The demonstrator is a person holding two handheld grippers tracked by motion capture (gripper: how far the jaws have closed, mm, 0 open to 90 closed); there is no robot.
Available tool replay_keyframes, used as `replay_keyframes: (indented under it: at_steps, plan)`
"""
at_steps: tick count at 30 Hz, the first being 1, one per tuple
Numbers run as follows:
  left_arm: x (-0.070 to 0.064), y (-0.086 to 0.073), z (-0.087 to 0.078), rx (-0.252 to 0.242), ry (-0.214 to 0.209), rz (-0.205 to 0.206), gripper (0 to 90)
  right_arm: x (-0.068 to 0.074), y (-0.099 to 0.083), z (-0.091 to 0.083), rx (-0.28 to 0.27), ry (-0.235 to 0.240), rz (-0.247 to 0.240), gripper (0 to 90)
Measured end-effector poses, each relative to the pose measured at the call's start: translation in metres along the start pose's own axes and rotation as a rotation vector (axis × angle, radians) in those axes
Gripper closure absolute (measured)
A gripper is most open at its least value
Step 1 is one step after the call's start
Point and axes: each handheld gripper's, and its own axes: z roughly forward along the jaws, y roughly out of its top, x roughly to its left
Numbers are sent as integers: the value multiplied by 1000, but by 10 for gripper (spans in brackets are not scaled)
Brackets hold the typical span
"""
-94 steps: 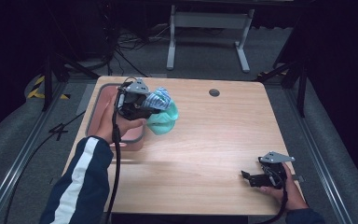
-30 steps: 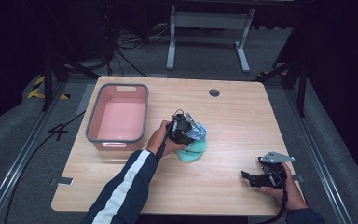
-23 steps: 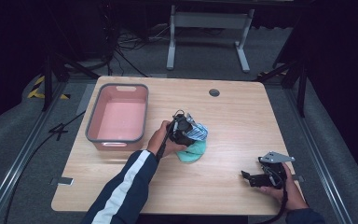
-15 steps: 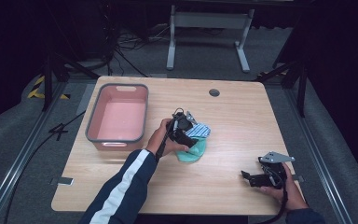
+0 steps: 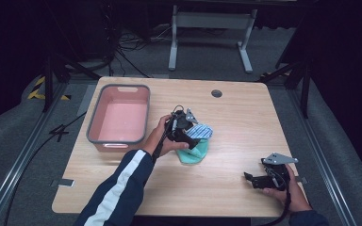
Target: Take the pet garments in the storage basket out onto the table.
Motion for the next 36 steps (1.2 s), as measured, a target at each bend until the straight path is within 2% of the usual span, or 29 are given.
replay_keyframes:
  at_steps: [4, 11, 14, 21, 28, 36]
  plan:
    - [-2, -2, -12, -9, 1, 22, 227, 0, 0, 0, 0, 0, 0, 60]
    - [-11, -6, -32, 4, 24, 91, 225, 0, 0, 0, 0, 0, 0, 60]
    - [-12, -11, -39, 13, 32, 108, 225, 0, 0, 0, 0, -1, 1, 60]
    - [-13, -28, -54, 47, 41, 128, 229, 0, 0, 0, 0, -1, 1, 60]
    - [-18, -46, -67, 76, 62, 169, 231, 0, 0, 0, 0, -1, 1, 60]
    - [-22, -71, -74, 122, 78, 175, 236, 0, 0, 0, 0, -1, 1, 60]
